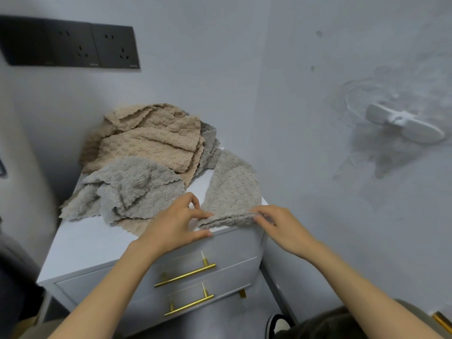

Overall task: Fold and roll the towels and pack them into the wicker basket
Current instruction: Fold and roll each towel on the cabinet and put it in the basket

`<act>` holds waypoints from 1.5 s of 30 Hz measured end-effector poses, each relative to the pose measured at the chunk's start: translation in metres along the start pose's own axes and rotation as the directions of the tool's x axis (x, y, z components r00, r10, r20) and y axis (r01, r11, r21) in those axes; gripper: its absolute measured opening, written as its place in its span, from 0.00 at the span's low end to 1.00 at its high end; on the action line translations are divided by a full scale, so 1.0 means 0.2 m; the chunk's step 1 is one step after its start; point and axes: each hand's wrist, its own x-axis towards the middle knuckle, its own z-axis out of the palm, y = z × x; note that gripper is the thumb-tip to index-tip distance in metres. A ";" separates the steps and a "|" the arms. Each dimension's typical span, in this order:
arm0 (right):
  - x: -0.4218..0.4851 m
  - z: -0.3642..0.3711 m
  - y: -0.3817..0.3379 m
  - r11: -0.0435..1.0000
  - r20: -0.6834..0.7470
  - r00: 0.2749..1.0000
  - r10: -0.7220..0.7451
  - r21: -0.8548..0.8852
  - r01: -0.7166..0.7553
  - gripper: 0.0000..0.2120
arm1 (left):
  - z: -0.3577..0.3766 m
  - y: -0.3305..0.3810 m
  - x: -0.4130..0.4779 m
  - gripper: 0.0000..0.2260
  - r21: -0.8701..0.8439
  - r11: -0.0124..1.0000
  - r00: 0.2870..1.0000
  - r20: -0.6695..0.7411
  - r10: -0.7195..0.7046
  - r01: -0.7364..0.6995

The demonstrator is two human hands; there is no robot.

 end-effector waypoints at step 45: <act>-0.01 0.04 0.19 0.880 -0.118 0.953 -0.280 -0.429 0.206 0.18 | 0.14 0.10 0.12 0.12 -0.079 0.982 0.972 -0.178 0.156 -0.172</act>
